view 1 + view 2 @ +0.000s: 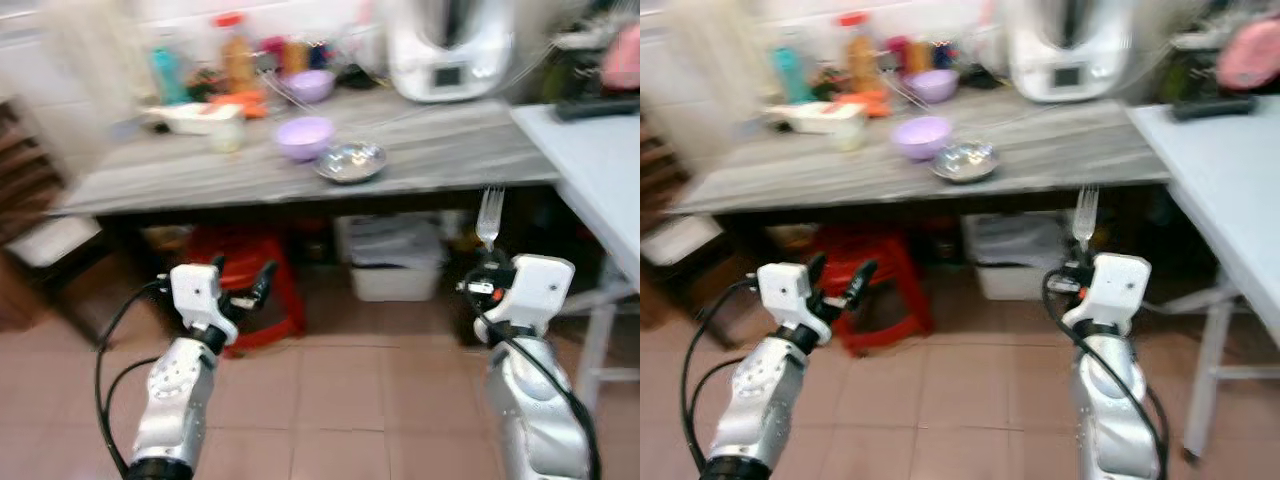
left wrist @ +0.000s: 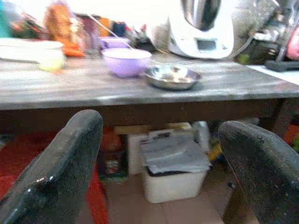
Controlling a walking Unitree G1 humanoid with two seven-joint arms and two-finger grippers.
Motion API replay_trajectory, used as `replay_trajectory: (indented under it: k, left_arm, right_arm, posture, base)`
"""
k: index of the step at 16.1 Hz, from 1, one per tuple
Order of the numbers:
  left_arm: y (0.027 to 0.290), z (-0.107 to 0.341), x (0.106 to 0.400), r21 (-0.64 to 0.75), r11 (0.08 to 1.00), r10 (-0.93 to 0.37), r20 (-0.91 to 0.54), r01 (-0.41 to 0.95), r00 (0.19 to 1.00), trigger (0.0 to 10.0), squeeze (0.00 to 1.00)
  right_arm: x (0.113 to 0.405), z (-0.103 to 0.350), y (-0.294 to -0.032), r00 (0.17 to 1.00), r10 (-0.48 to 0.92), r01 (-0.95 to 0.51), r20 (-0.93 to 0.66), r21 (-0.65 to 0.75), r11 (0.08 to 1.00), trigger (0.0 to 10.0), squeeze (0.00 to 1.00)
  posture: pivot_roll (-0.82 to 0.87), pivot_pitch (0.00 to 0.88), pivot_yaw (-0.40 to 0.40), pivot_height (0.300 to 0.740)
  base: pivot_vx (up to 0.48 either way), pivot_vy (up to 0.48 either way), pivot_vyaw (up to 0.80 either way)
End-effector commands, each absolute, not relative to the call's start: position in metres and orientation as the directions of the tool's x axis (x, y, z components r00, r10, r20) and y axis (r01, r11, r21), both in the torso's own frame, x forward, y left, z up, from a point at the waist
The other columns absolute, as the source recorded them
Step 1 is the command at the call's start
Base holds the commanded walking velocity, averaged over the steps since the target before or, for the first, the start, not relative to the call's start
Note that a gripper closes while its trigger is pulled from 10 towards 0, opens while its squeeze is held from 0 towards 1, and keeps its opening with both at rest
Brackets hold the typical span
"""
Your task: Setting the table
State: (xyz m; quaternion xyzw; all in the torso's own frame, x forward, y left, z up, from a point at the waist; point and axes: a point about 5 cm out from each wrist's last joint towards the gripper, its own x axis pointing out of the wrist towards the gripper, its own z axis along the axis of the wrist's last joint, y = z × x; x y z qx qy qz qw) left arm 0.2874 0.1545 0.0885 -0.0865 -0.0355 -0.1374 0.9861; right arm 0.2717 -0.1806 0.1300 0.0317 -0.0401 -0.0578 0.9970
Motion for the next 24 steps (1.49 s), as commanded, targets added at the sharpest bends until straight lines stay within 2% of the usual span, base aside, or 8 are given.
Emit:
replay_trajectory:
  k: [1, 13, 17, 24]
  left_arm:
    - [0.1571, 0.0914, 0.2884, -0.150, 0.950, -0.261, 0.096, 0.273, 0.961, 10.0, 0.00]
    - [0.1522, 0.0910, 0.2853, -0.159, 0.946, -0.271, 0.090, 0.283, 0.958, 10.0, 0.00]
    - [0.1512, 0.0900, 0.2844, -0.160, 0.946, -0.271, 0.084, 0.282, 0.959, 10.0, 0.00]
    - [0.1507, 0.0892, 0.2825, -0.172, 0.945, -0.266, 0.084, 0.276, 0.960, 10.0, 0.00]
  right_arm:
    - [0.2731, 0.1370, -0.1770, 0.989, -0.100, 0.093, 0.106, 0.070, 0.993, 10.0, 0.00]
    - [0.2716, 0.1371, -0.1767, 0.990, -0.092, 0.088, 0.104, 0.045, 0.995, 10.0, 0.00]
    - [0.2706, 0.1370, -0.1766, 0.990, -0.092, 0.088, 0.103, 0.041, 0.995, 10.0, 0.00]
    - [0.2704, 0.1348, -0.1754, 0.993, -0.079, 0.075, 0.091, 0.042, 0.996, 10.0, 0.00]
  posture:
    - [-0.11, 0.000, 0.124, 0.740]
    - [-0.11, 0.000, 0.126, 0.740]
    - [-0.12, 0.001, 0.125, 0.740]
    - [-0.11, 0.002, 0.121, 0.740]
  base:
    - [0.480, 0.000, 0.00]
    - [0.480, 0.000, 0.00]
    - [0.430, 0.000, 0.64]
    - [0.320, 0.000, 0.00]
